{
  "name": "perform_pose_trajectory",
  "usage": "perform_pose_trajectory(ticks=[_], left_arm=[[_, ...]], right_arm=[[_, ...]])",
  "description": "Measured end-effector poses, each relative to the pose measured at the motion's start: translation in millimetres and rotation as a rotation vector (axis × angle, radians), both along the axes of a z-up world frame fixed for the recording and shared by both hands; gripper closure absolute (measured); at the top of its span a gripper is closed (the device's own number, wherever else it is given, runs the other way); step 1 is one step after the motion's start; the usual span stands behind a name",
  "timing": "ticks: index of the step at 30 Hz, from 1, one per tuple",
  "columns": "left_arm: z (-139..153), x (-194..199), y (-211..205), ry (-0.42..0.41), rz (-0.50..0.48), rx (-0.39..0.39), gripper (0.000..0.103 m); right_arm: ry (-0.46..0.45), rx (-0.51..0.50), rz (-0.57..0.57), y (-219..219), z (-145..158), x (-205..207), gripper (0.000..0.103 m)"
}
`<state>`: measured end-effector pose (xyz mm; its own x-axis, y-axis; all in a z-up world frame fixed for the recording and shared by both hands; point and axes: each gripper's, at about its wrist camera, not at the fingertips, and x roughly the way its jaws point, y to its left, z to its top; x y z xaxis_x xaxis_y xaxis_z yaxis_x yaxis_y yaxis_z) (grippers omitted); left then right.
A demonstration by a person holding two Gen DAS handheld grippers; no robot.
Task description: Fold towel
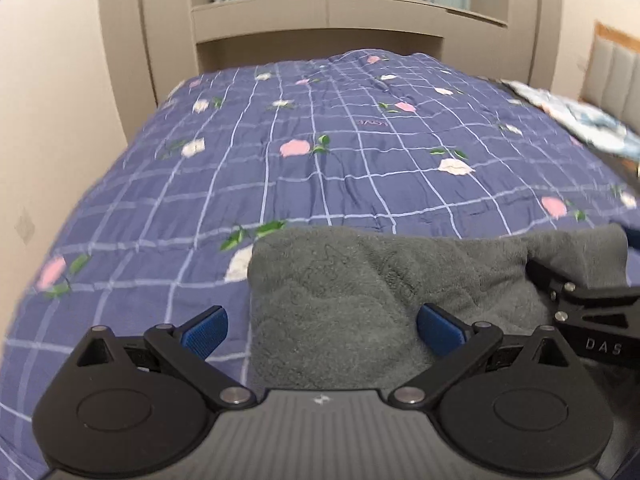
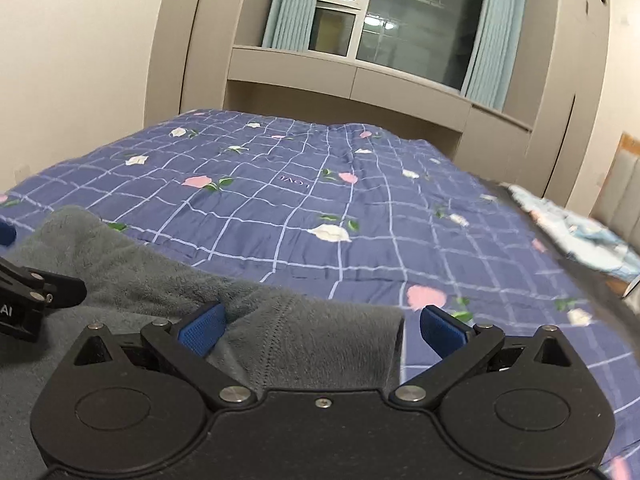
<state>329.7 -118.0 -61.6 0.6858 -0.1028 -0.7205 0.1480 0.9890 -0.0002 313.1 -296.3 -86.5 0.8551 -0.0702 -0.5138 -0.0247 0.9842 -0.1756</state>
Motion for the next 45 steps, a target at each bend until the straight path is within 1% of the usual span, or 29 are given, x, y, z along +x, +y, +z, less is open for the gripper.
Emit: perform_pose_trajectory(ticks=[3, 8, 11, 15, 17, 20, 22, 24, 26, 28, 30, 32, 33, 36, 38, 41, 43, 45], left_arm=[[-7.3, 2.9, 5.1, 0.017, 0.016, -0.038, 0.000], [-11.8, 8.0, 5.8, 0.027, 0.025, -0.050, 0.000], [-13.2, 7.2, 7.6, 0.024, 0.026, -0.059, 0.000], [-13.0, 7.4, 7.6, 0.023, 0.030, -0.061, 0.000], [-10.8, 7.0, 9.7, 0.029, 0.032, -0.073, 0.000], [-1.2, 5.9, 16.6, 0.061, 0.028, -0.103, 0.000], [9.0, 2.1, 21.9, 0.083, 0.035, -0.124, 0.001], [17.1, -5.8, 24.3, 0.089, 0.043, -0.125, 0.001], [22.1, -16.0, 23.3, 0.080, 0.027, -0.112, 0.001], [23.3, -26.1, 19.9, 0.069, 0.005, -0.099, 0.001], [18.2, -33.6, 16.9, 0.077, 0.004, -0.086, 0.001], [11.5, -38.3, 16.1, 0.087, 0.018, -0.088, 0.001], [8.4, -39.8, 16.7, 0.089, 0.026, -0.096, 0.000], [3.4, -40.9, 18.0, 0.090, 0.033, -0.108, 0.000], [3.5, -41.8, 19.0, 0.093, 0.037, -0.107, 0.000], [9.1, -43.7, 15.5, 0.094, 0.043, -0.085, 0.000], [13.5, -48.2, 13.7, 0.093, 0.045, -0.072, 0.001], [17.7, -53.3, 11.2, 0.090, 0.038, -0.058, 0.001]], right_arm=[[0.006, 0.070, 0.001, -9.6, -8.6, 6.1, 0.001], [0.051, 0.206, 0.009, -28.2, -15.4, 17.3, 0.001], [0.053, 0.233, 0.013, -32.8, -16.5, 16.8, 0.001], [0.037, 0.225, 0.010, -30.9, -16.5, 13.5, 0.001], [0.042, 0.233, 0.008, -32.0, -15.7, 13.7, 0.001], [0.079, 0.306, 0.008, -42.8, -8.5, 13.6, 0.001], [0.065, 0.337, -0.005, -49.8, 1.8, 5.0, 0.001], [0.017, 0.309, -0.025, -50.8, 12.3, -9.2, 0.000], [-0.022, 0.284, -0.052, -52.4, 19.4, -21.1, 0.000], [-0.031, 0.281, -0.064, -55.6, 22.8, -30.4, 0.000], [-0.022, 0.244, -0.110, -57.0, 21.1, -37.0, 0.000], [0.022, 0.191, -0.180, -58.7, 11.6, -38.8, 0.000], [0.053, 0.201, -0.195, -62.6, 4.6, -38.9, 0.000], [0.057, 0.293, -0.200, -75.1, -6.4, -44.4, 0.000], [0.062, 0.290, -0.197, -75.2, -5.9, -44.0, 0.000], [0.066, 0.240, -0.198, -68.5, 0.7, -44.1, 0.000], [0.053, 0.215, -0.208, -64.7, 8.5, -48.7, 0.000], [0.031, 0.219, -0.207, -61.5, 16.6, -57.8, 0.000]])
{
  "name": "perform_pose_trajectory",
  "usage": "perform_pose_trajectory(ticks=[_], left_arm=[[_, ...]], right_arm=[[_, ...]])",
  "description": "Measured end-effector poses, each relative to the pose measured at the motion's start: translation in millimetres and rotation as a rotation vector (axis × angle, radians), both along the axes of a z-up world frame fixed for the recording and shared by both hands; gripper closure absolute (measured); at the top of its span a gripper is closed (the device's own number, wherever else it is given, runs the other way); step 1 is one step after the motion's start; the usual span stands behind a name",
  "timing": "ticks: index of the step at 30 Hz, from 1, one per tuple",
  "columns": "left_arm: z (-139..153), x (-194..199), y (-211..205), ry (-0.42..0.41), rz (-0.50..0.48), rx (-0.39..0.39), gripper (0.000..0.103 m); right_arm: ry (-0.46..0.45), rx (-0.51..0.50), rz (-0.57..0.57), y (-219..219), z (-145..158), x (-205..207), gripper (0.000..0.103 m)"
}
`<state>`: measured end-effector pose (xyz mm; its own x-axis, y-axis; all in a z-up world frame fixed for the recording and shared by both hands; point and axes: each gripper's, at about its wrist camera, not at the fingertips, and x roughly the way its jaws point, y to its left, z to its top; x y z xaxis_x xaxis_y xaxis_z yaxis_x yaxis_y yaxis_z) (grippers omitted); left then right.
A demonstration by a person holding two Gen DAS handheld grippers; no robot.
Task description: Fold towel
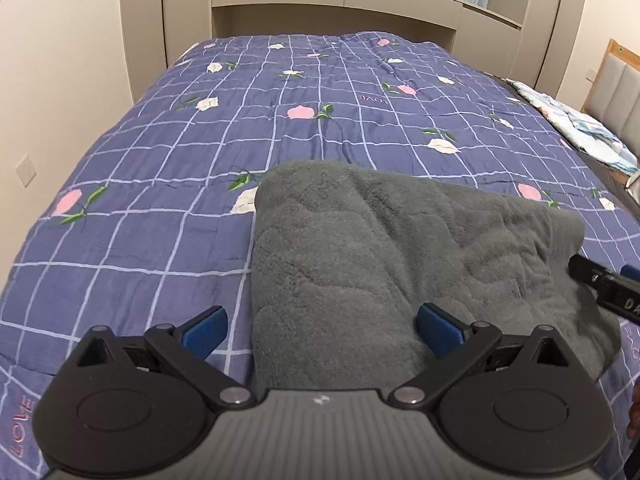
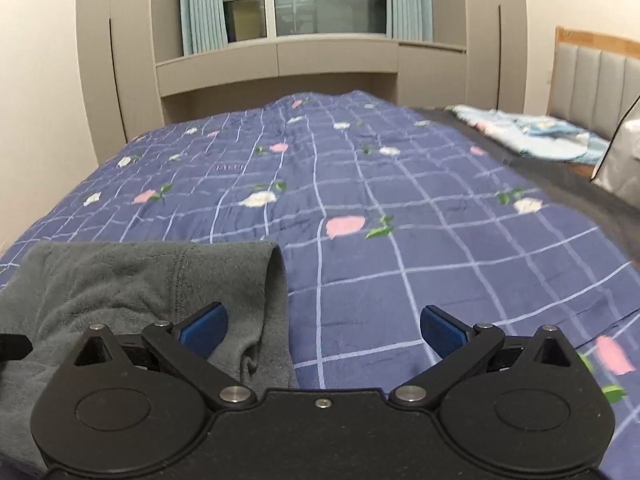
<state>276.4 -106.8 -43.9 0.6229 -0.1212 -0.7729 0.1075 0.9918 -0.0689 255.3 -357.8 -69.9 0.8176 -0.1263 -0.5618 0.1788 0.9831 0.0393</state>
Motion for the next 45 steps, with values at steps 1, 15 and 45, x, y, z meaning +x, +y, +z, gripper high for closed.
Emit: perform_pose_trajectory(ticks=[1, 15, 45], left_arm=[[1.4, -2.1, -0.9, 0.000, -0.005, 0.006, 0.001], [4.8, -35.7, -8.1, 0.021, -0.024, 0.033, 0.001], [17.9, -29.7, 50.7, 0.069, 0.117, -0.118, 0.000]], right_arm=[[-0.017, 0.013, 0.006, 1.0, 3.9, -6.1, 0.000], [0.067, 0.067, 0.039, 7.7, -10.8, -44.6, 0.000], [0.028, 0.165, 0.031, -1.3, 27.3, -15.0, 0.000]])
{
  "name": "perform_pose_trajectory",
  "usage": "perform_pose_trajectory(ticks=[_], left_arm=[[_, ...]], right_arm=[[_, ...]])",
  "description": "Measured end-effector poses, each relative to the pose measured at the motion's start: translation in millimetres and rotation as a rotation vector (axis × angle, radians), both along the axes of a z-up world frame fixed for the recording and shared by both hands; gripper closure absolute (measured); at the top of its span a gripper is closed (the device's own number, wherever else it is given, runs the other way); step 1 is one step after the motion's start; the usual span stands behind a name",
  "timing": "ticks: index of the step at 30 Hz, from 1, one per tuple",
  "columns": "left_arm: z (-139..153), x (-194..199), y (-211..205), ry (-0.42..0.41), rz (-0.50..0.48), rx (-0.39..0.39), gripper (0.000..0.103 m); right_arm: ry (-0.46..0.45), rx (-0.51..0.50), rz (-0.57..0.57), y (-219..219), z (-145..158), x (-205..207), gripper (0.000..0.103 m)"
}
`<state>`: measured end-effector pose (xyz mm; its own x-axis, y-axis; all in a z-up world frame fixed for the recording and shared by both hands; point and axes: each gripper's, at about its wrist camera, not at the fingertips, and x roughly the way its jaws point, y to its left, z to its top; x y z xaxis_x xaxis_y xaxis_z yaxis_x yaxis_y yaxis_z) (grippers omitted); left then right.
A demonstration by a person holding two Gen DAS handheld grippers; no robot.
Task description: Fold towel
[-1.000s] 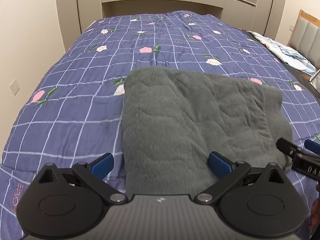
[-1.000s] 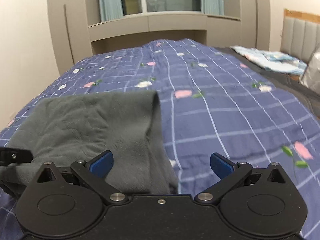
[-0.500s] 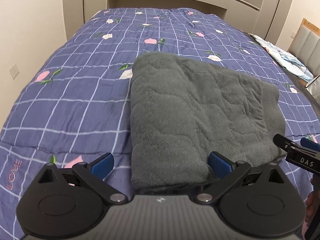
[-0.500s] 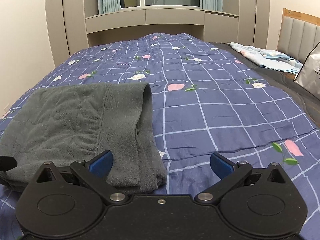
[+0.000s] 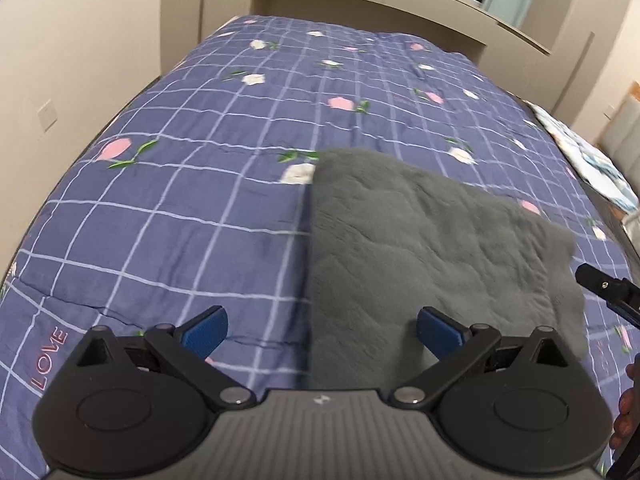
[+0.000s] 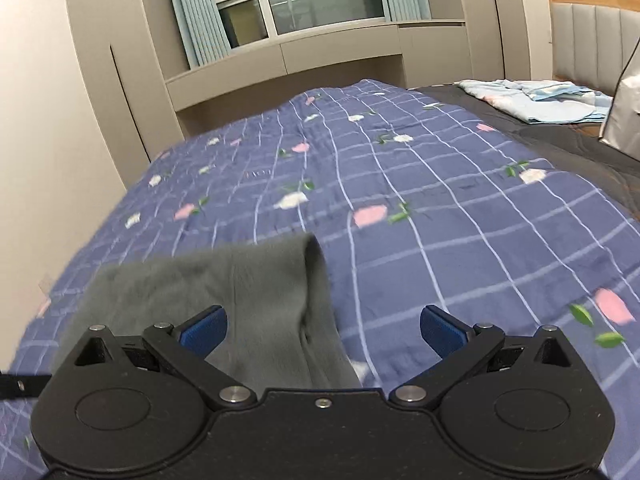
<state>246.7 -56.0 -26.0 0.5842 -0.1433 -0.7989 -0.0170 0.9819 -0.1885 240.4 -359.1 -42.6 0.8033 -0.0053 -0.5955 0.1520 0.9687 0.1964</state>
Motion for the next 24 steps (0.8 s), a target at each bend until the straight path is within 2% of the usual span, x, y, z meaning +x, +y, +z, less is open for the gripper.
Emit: perform_pose_trajectory(ticks=[4, 8, 11, 18, 24], left_arm=[[-12.9, 10.2, 6.9, 0.027, 0.000, -0.022, 0.000], [-26.5, 11.6, 6.3, 0.030, -0.021, -0.041, 0.000], [-35.5, 12.3, 8.7, 0.041, -0.022, -0.082, 0.000], [-42.8, 13.1, 13.8, 0.043, -0.017, -0.129, 0.000], [-39.1, 12.7, 12.8, 0.042, -0.019, -0.117, 0.000]], right_arm=[[0.048, 0.010, 0.044, 0.1, -9.7, 28.0, 0.000], [0.158, 0.005, 0.067, -0.3, -36.0, 41.7, 0.000], [0.133, 0.118, 0.061, -14.9, -52.2, 36.1, 0.000], [0.090, 0.107, 0.083, -12.8, -58.7, 29.1, 0.000], [0.063, 0.121, 0.075, -13.8, -60.1, 23.3, 0.000]])
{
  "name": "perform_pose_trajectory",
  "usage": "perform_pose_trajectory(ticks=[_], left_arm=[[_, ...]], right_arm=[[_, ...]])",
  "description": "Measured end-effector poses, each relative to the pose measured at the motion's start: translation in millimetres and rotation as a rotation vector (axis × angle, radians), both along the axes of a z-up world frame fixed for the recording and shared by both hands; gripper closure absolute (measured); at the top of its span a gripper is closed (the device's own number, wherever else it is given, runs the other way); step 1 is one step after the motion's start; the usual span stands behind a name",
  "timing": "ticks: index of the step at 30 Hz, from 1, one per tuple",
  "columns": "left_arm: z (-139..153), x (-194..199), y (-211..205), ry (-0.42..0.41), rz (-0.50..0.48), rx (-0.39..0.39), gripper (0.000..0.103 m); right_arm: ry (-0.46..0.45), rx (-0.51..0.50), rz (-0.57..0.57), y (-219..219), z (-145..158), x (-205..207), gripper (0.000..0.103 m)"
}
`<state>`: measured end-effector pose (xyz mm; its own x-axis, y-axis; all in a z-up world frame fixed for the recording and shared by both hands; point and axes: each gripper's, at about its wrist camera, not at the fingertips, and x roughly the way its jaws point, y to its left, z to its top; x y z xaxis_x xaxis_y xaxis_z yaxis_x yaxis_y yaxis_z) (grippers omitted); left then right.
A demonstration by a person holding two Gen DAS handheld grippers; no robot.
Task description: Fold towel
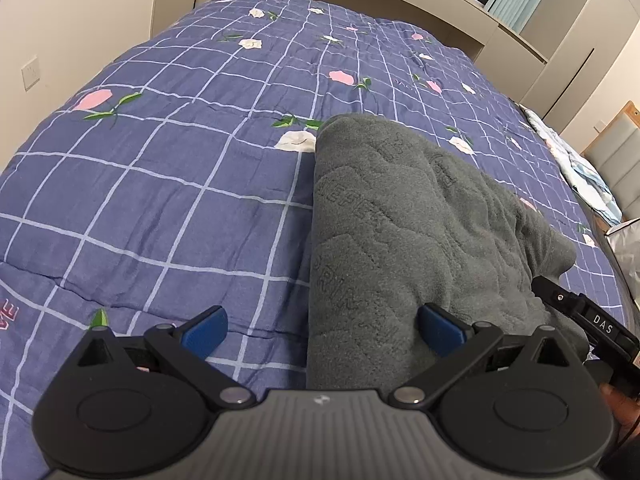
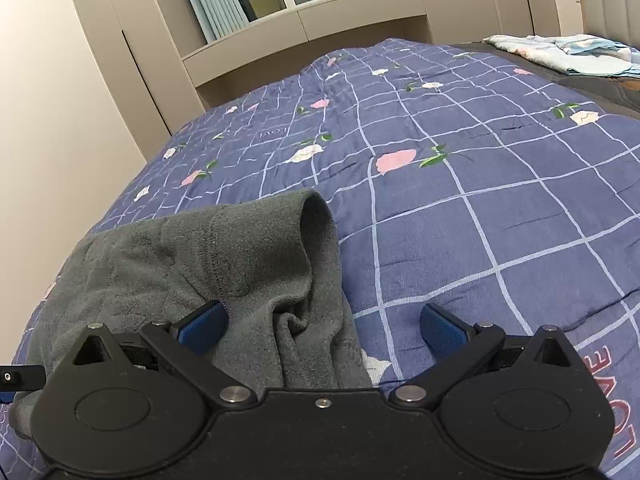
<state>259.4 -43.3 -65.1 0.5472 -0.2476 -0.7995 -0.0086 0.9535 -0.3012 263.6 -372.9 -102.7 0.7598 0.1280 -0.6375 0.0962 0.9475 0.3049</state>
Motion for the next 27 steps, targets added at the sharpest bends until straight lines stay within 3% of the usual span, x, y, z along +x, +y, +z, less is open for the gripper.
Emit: perform_pose_trajectory(ticks=[10, 15, 21, 24, 27], left_arm=[[14.2, 3.3, -10.0, -0.017, -0.063, 0.092, 0.000], [13.9, 3.5, -10.3, -0.030, -0.090, 0.098, 0.000], [8.1, 10.9, -4.5, -0.033, -0.133, 0.050, 0.000], [-0.4, 19.3, -0.9, -0.016, -0.166, -0.012, 0.000], [-12.1, 28.3, 4.3, 0.024, -0.174, -0.094, 0.000]], right_arm=[[0.023, 0.165, 0.073, -19.8, 1.4, -10.1, 0.000], [0.021, 0.232, 0.127, -25.4, -0.7, -14.6, 0.000], [0.062, 0.332, 0.268, -26.1, -2.1, -10.7, 0.000], [0.099, 0.292, 0.315, -19.0, -0.2, -0.3, 0.000], [0.112, 0.328, 0.305, -19.9, -2.3, 8.5, 0.000]])
